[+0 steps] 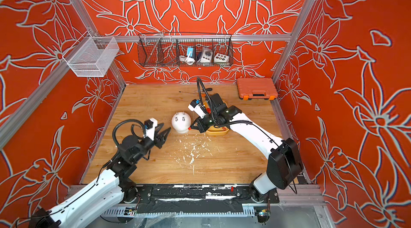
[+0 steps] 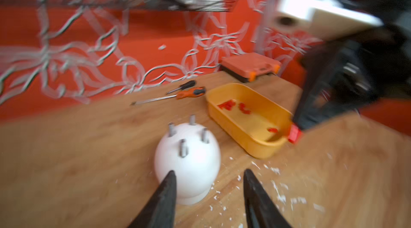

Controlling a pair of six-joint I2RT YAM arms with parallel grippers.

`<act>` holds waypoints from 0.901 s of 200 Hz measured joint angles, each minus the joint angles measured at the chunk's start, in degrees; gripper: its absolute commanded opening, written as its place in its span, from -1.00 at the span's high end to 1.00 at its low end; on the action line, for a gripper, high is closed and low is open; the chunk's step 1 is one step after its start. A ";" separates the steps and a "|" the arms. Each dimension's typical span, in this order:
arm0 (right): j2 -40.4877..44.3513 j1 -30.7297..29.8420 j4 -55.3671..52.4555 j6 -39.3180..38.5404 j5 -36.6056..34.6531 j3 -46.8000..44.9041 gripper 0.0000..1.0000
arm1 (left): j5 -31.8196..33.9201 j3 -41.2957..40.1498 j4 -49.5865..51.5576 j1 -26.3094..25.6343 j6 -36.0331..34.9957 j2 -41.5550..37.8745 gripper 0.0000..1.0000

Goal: Cover the protruding screws with screw protection sleeves
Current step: Move the plastic shell to the center of the board.

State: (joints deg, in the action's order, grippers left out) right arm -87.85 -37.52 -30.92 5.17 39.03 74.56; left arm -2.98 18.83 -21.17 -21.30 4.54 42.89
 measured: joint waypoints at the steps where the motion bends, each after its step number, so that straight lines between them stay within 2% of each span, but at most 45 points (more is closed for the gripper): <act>1: -0.07 0.00 0.00 0.00 -0.11 0.17 1.00 | 0.31 0.50 0.22 0.83 0.39 0.63 0.16; 24: -4.37 -0.02 -1.03 -0.55 -4.15 7.26 1.00 | 2.60 5.88 2.51 9.01 9.40 9.75 0.20; 59: -12.13 -0.20 -7.52 -3.06 -9.90 19.02 1.00 | 1.14 12.15 6.03 12.09 15.54 24.28 0.22; 94: -18.25 -0.98 -16.85 -6.49 -14.80 29.73 1.00 | -4.63 15.52 5.64 12.02 16.33 34.73 0.22; 142: -24.50 -2.73 -26.80 -10.54 -17.16 40.02 1.00 | -7.28 16.57 3.04 7.98 15.52 39.76 0.25; 180: -28.79 -3.67 -30.45 -10.84 -17.22 43.85 1.00 | -7.26 17.40 0.90 4.20 14.80 42.01 0.25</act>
State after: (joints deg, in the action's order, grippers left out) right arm -116.64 -41.19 -61.36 -5.67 21.80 118.41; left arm -10.24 36.23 -20.27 -17.10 19.33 84.90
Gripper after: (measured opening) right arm 0.051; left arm 0.377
